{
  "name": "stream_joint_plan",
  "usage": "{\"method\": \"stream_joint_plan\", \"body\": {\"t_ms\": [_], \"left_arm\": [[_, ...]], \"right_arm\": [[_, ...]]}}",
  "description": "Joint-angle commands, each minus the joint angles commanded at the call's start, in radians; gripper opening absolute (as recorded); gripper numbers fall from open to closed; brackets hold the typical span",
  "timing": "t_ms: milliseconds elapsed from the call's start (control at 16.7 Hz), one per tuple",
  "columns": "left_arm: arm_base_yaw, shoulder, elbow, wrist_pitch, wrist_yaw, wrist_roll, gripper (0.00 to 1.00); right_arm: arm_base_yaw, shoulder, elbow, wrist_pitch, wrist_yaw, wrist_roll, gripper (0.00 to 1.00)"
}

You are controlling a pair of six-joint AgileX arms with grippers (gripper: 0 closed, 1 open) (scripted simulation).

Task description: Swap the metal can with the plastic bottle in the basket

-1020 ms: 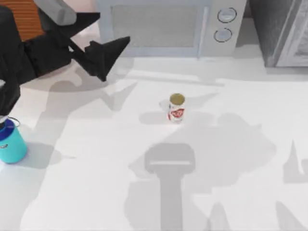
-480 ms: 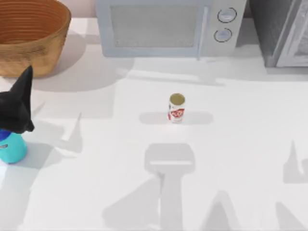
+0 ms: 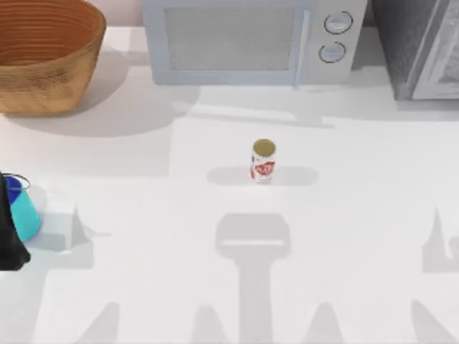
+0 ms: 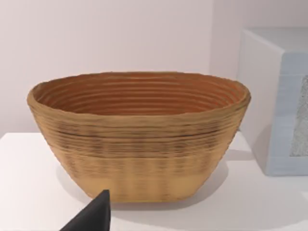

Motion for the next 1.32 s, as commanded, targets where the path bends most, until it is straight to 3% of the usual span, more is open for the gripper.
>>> {"method": "stream_joint_plan", "body": {"t_ms": [660,900,1320], "left_arm": [[0.004,0.021,-0.037,0.020,-0.019,-0.002,1.00],[0.012,0.219,-0.048,0.189,-0.009,0.002,1.00],[0.031,0.737,-0.061,0.665,0.025,0.015,1.00]], "right_arm": [[0.000,0.000,0.000,0.000,0.000,0.000,1.00],[0.000,0.000,0.000,0.000,0.000,0.000,1.00],[0.000,0.000,0.000,0.000,0.000,0.000,1.00]]}}
